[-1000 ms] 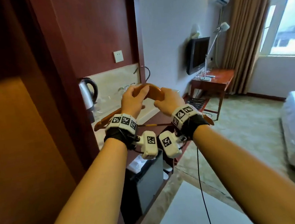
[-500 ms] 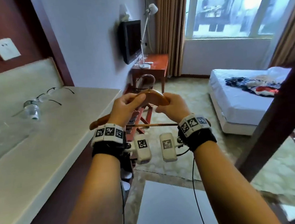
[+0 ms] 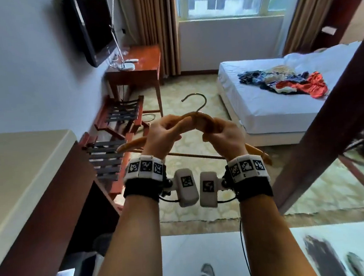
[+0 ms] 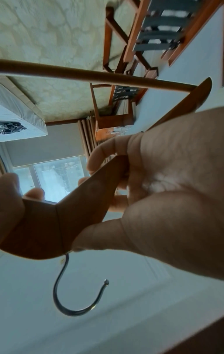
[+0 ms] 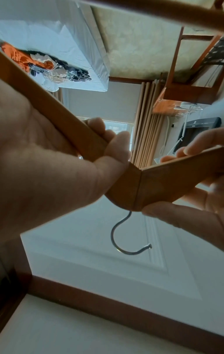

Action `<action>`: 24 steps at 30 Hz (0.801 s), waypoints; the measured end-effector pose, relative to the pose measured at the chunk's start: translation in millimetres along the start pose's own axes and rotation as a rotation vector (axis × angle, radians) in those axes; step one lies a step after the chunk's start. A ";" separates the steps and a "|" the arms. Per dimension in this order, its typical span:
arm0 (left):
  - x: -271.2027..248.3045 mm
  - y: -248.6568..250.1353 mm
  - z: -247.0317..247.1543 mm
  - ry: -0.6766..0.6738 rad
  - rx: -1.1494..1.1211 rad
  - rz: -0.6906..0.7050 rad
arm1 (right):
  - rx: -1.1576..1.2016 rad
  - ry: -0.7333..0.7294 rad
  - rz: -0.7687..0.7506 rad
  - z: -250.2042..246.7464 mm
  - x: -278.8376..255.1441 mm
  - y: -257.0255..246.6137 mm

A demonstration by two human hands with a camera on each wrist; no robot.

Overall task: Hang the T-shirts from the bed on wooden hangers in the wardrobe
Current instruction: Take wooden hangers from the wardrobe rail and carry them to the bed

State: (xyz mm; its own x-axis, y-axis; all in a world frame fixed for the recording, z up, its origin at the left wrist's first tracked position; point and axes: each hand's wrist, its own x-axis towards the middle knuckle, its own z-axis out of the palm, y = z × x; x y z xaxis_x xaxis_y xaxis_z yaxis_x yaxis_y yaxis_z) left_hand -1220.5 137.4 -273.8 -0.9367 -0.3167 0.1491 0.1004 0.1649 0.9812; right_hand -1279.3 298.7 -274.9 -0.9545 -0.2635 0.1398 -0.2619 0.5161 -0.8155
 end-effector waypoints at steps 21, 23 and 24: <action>457.5 -107.7 26.6 -0.041 -0.133 -0.092 | 0.014 0.024 0.093 68.6 443.0 69.1; 509.4 -114.7 27.7 -0.076 -0.128 -0.094 | -0.007 0.043 0.113 74.2 490.0 72.6; 534.1 -117.2 29.0 -0.094 -0.126 -0.100 | -0.011 0.056 0.130 74.8 511.1 73.5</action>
State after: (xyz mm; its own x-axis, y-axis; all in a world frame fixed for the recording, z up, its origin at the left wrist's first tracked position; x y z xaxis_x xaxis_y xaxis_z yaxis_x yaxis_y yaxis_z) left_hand -1742.3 -24.0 -312.7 -0.9708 -0.2359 0.0440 0.0411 0.0172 0.9990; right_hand -1775.7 141.0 -305.4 -0.9869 -0.1479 0.0645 -0.1365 0.5521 -0.8226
